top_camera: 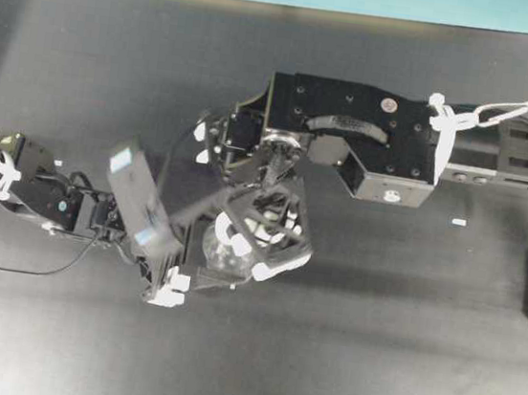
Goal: Open the bottle cap by holding the bottle with the left arm and twisting the cap with the right arm.
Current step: 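Align the right gripper around the white cap and close on it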
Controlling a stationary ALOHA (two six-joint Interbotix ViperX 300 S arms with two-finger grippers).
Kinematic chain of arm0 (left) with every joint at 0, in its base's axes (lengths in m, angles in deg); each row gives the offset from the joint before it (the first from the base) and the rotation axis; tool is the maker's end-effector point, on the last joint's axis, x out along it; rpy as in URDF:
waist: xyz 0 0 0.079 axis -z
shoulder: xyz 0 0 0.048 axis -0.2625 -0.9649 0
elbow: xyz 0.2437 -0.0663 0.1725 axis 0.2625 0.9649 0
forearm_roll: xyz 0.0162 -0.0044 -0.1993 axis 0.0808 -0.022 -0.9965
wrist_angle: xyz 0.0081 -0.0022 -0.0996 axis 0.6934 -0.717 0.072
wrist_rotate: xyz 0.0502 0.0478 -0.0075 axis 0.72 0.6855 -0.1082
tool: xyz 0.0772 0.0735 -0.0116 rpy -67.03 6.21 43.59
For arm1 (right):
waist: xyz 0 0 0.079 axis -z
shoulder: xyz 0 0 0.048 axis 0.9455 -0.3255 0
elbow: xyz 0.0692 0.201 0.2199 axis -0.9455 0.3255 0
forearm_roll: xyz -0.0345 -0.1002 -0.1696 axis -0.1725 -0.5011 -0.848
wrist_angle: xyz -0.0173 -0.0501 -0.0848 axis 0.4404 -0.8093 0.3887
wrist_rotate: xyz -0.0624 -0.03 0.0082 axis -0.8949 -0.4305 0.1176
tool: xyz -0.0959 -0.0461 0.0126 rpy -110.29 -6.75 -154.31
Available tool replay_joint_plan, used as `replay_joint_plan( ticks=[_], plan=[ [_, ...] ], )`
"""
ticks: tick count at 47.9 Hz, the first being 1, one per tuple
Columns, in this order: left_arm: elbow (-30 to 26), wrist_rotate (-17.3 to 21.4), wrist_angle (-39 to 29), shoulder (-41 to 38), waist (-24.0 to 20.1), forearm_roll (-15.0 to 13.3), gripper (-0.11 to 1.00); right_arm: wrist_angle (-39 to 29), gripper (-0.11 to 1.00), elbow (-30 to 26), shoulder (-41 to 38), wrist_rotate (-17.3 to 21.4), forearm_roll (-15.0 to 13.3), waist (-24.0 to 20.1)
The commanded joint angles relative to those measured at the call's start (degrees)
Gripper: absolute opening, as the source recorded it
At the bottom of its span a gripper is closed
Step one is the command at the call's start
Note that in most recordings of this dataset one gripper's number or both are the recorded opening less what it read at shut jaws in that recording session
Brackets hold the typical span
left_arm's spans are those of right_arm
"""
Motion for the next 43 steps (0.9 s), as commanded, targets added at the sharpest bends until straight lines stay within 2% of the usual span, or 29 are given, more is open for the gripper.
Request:
replay_joint_plan(
  ticks=[1,9,21,41,43],
  plan=[
    [-0.26,0.00,-0.18,-0.09,0.18,0.26,0.81,0.97,0.37,-0.62,0.09,-1.23,-0.53,0.44],
    [-0.18,0.00,-0.18,-0.09,0.18,0.26,0.81,1.85,0.37,-0.62,0.09,0.26,-0.62,0.53],
    [-0.35,0.00,-0.18,-0.09,0.18,0.26,0.81,1.76,0.37,-0.53,0.26,3.96,-3.34,0.53],
    [-0.44,0.00,-0.97,-0.09,-0.18,0.26,0.81,1.76,0.37,-0.18,0.62,5.27,-4.31,-0.79],
    [-0.44,0.00,-0.97,-0.09,-0.35,0.26,0.81,1.76,0.42,-0.18,0.62,5.98,-4.31,-0.79]
  ],
)
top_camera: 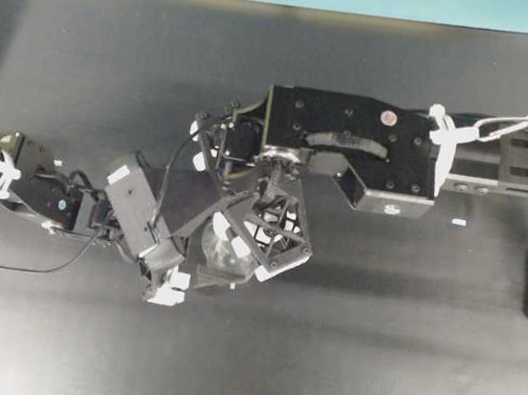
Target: Open the bottle cap by holding the bottle with the left arm and twisting the cap with the right arm.
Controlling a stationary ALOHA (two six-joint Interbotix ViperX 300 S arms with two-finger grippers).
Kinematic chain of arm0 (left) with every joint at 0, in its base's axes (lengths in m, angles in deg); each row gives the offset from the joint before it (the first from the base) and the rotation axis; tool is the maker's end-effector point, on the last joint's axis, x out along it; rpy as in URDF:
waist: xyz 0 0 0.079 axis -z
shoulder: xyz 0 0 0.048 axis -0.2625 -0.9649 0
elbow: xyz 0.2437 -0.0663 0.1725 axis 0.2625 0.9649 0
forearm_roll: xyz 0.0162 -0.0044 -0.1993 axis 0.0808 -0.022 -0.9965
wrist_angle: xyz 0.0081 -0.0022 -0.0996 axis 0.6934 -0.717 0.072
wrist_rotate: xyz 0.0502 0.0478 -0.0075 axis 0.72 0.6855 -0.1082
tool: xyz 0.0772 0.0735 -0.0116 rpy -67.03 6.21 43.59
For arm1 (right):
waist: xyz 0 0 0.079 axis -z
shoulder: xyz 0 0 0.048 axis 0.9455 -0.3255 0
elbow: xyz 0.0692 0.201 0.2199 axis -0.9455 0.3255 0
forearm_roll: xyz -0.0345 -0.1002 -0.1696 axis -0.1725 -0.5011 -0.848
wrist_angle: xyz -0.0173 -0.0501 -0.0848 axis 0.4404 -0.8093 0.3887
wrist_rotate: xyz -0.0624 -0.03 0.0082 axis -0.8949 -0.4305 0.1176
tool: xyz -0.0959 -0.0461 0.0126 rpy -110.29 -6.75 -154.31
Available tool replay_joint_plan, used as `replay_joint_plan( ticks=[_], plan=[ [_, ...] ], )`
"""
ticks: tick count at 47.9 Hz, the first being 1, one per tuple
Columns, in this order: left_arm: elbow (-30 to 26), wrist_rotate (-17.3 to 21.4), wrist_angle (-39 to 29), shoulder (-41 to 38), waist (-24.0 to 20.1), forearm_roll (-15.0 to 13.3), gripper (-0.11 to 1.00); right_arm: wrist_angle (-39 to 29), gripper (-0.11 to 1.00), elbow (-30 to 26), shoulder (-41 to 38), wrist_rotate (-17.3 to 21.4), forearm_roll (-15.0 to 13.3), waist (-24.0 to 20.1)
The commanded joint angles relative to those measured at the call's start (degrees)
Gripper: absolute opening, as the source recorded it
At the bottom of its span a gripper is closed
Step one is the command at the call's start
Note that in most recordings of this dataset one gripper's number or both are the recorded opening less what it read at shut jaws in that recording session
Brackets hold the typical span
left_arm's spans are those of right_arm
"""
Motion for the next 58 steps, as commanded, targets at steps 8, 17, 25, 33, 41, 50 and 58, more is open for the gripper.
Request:
replay_joint_plan(
  ticks=[8,17,25,33,41,50,58],
  plan=[
    [-0.53,0.09,-0.62,-0.18,0.18,0.18,0.81,1.05,0.74,0.26,0.70,5.98,-0.70,0.18],
    [-0.53,0.00,-0.79,-0.18,0.18,0.18,0.81,1.58,0.81,1.58,2.55,11.78,-1.14,-0.35],
    [-0.53,0.00,-1.23,-0.26,0.18,0.18,0.81,0.97,0.81,0.53,4.66,21.09,-0.44,-1.14],
    [-0.70,-0.09,-1.23,-0.18,0.26,0.18,0.81,-4.92,0.81,-3.43,4.83,40.61,2.72,-0.70],
    [-1.14,-0.09,-1.23,-0.26,0.26,0.18,0.81,-8.88,0.81,-7.91,2.46,60.47,4.39,-0.62],
    [-1.32,-0.09,-1.23,-0.35,0.18,0.18,0.81,-7.56,0.81,-9.67,0.00,74.53,4.39,-0.70],
    [-1.23,-0.09,-1.23,-0.35,0.26,0.18,0.81,-8.35,0.80,-9.58,-1.85,77.61,4.39,-0.88]
  ],
)
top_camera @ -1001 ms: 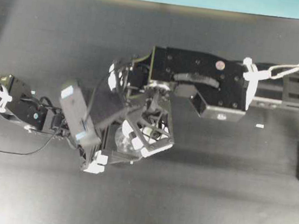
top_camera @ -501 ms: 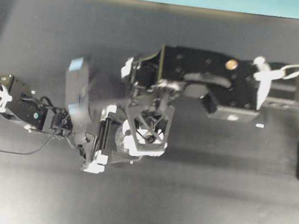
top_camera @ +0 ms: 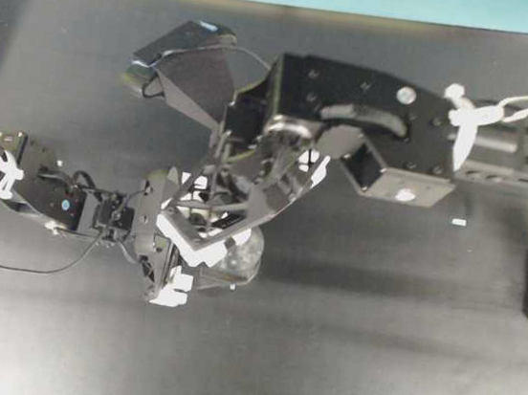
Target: Open the bottle cap by holding the bottle with the left arm and twisting the cap with the right arm.
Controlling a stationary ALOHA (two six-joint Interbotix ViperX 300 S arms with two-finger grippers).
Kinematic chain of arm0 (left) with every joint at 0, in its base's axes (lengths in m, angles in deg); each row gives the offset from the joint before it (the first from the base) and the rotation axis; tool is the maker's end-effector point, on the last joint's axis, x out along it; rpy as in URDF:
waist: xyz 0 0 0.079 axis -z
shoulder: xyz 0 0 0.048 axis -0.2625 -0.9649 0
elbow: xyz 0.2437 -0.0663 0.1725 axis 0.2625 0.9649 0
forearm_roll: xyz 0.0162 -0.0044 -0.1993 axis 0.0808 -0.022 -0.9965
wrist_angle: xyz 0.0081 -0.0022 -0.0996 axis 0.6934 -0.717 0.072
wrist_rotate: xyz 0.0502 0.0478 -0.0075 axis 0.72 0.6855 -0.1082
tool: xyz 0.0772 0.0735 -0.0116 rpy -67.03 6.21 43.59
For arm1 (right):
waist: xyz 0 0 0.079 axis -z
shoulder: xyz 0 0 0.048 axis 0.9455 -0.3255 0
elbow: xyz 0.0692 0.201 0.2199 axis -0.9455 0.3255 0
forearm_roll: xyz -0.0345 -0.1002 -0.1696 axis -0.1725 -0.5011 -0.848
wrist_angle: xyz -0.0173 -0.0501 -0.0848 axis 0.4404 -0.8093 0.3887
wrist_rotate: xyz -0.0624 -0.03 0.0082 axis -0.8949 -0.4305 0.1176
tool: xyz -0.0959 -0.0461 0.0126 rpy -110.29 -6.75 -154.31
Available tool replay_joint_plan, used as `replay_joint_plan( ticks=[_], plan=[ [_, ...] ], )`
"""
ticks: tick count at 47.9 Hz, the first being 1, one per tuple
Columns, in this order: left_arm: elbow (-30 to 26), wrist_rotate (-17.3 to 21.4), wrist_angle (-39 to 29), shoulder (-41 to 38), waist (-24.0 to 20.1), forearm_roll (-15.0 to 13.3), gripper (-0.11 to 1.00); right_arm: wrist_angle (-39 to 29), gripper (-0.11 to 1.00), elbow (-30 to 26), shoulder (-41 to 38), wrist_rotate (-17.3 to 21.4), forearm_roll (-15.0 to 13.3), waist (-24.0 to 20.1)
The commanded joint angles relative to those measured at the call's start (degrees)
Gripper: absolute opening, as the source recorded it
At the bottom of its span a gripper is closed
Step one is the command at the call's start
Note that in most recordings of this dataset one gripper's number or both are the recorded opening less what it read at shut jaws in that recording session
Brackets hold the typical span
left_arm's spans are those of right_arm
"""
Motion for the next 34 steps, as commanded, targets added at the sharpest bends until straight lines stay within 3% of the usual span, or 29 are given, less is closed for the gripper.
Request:
replay_joint_plan(
  ticks=[1,15,34],
  plan=[
    [-0.53,-0.18,-0.18,-0.09,0.26,0.18,0.81,-0.62,0.80,-0.44,-0.70,1.41,0.09,-0.79],
    [-0.53,-0.18,-0.18,-0.09,0.35,0.18,0.81,-1.14,0.79,1.14,-2.37,2.29,-1.05,-0.62],
    [-0.44,-0.18,-0.18,-0.09,0.62,0.18,0.81,0.35,0.66,3.69,-2.37,1.41,-1.93,-0.26]
  ],
)
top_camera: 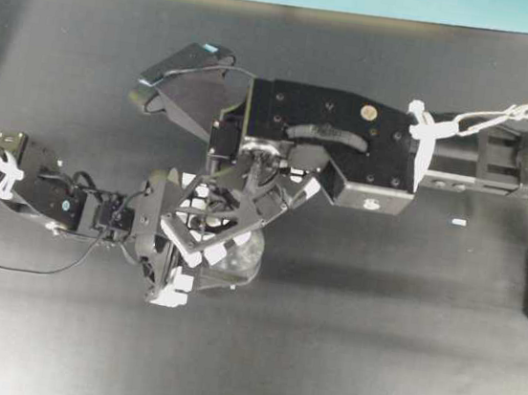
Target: Open the bottle cap by holding the bottle with the left arm and twisting the cap with the right arm.
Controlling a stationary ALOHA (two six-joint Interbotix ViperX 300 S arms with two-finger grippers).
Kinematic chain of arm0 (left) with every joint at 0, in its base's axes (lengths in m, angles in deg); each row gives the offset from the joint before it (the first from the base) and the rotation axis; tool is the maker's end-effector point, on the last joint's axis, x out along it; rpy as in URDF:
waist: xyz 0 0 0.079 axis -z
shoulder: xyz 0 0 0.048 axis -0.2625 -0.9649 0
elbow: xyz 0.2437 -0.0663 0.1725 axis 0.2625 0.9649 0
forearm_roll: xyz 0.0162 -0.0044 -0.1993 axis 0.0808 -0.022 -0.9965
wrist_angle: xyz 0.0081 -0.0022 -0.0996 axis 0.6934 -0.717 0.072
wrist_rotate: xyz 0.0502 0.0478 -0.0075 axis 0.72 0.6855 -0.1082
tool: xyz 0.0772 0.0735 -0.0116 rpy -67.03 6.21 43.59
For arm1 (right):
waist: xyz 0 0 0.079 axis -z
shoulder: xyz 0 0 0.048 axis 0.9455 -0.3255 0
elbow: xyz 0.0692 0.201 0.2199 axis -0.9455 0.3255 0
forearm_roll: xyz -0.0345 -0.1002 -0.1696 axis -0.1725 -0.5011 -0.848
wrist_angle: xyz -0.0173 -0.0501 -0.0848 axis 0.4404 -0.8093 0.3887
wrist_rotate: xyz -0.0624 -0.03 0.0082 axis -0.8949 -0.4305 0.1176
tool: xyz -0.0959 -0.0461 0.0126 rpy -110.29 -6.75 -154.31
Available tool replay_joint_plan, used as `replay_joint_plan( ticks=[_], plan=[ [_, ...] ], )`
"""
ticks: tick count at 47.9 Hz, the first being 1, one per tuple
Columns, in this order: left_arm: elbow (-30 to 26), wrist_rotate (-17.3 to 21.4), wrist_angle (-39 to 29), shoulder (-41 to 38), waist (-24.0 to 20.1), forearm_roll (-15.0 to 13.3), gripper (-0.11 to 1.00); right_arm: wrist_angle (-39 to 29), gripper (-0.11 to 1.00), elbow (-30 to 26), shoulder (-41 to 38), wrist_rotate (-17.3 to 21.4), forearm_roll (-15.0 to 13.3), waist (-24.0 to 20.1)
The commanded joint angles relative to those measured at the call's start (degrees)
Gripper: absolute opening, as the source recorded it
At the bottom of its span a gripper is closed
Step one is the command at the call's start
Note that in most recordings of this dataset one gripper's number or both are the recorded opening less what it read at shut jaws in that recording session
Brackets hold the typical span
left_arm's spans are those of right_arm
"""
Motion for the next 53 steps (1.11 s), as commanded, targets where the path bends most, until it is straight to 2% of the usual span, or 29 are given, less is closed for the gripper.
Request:
replay_joint_plan(
  ticks=[1,10,15,27,31,47,53],
  plan=[
    [-0.35,-0.09,-0.09,-0.18,0.35,0.18,0.81,0.70,0.63,0.26,-0.18,-0.35,-0.18,-0.26],
    [-0.44,-0.09,-0.09,-0.18,0.35,0.18,0.81,3.08,0.38,2.20,0.18,-2.37,-0.18,-0.35],
    [-0.44,-0.09,-0.09,-0.18,0.44,0.18,0.81,3.16,0.38,2.46,0.35,-3.96,-0.18,-0.44],
    [-0.44,-0.09,-0.09,-0.18,0.35,0.18,0.81,2.64,0.38,2.29,0.44,-13.89,-0.18,0.18],
    [-0.44,-0.09,-0.09,-0.18,0.35,0.18,0.81,2.11,0.38,2.20,0.44,-18.63,-0.18,0.62],
    [-0.44,-0.09,-0.09,-0.18,0.35,0.18,0.81,1.93,0.38,1.76,0.35,-43.86,0.09,0.62],
    [-0.44,-0.09,-0.09,-0.18,0.44,0.18,0.81,2.02,0.38,1.76,0.35,-50.63,0.09,0.44]
  ],
)
